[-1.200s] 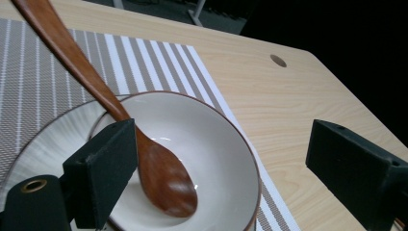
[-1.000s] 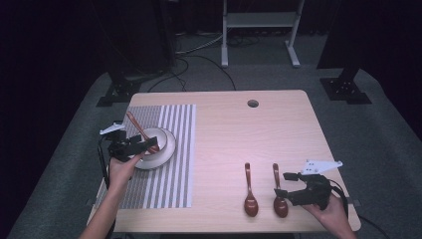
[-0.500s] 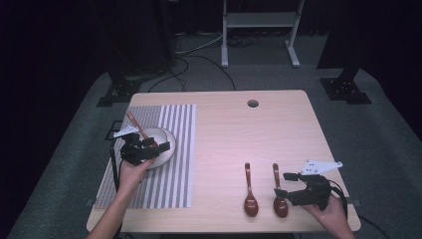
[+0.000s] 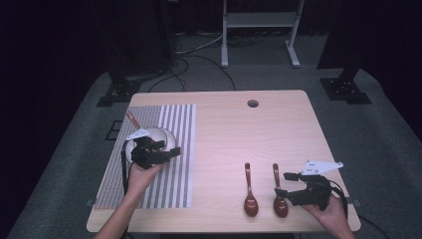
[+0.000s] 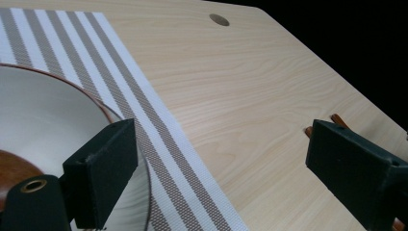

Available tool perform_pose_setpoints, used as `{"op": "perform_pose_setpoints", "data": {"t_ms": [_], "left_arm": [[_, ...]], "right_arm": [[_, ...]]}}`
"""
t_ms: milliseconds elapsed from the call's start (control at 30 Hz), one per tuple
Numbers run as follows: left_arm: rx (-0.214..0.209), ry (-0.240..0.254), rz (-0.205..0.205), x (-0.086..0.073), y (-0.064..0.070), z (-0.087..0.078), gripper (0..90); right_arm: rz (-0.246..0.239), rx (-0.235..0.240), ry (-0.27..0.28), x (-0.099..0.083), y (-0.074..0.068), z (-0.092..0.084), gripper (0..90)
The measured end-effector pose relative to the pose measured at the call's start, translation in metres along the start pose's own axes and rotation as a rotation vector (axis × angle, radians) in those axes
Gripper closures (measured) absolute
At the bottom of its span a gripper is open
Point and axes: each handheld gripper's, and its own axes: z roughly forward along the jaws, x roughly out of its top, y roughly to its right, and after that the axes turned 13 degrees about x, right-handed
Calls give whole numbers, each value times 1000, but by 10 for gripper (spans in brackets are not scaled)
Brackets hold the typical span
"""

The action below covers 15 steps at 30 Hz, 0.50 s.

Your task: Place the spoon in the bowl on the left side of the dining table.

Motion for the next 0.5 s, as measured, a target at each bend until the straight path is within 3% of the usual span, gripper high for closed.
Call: {"op": "perform_pose_setpoints", "data": {"t_ms": [500], "left_arm": [[-43,-7,37,-6,27,10,99]], "right_arm": [[-1,-5,7,-2,0,-2,266]]}}
